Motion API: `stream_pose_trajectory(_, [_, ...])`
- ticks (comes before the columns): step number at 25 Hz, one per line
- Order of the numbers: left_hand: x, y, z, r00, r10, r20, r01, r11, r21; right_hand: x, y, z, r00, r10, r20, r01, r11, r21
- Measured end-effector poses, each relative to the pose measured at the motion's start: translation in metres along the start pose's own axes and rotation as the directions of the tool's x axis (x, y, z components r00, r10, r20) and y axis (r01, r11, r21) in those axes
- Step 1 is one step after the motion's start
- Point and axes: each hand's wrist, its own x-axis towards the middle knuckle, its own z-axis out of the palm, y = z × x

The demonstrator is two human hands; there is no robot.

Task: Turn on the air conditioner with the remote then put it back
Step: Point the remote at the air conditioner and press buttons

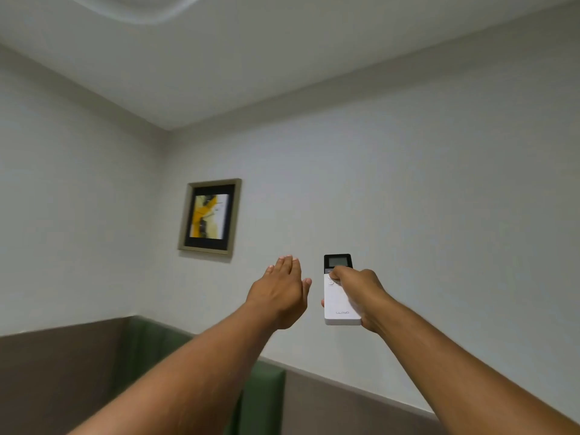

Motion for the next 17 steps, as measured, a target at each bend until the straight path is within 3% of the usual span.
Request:
stream_pose_trajectory(3, [0.036,0.063,0.031,0.988,0.152,0.003,-0.150,0.983,-0.102,0.019,0.008,-0.070,0.985,0.006,-0.174,-0.014,0.999,-0.043])
stream_pose_trajectory(9, [0.073,0.145,0.064,0.949,0.316,-0.015,-0.310,0.922,-0.233,0.030,0.015,-0.150,0.923,0.003,-0.385,-0.037,0.996,-0.080])
stream_pose_trajectory(17, [0.067,0.172,0.094,0.922,0.387,0.008,-0.365,0.877,-0.311,0.029,0.056,-0.162,0.900,0.069,-0.431,-0.097,0.994,-0.043])
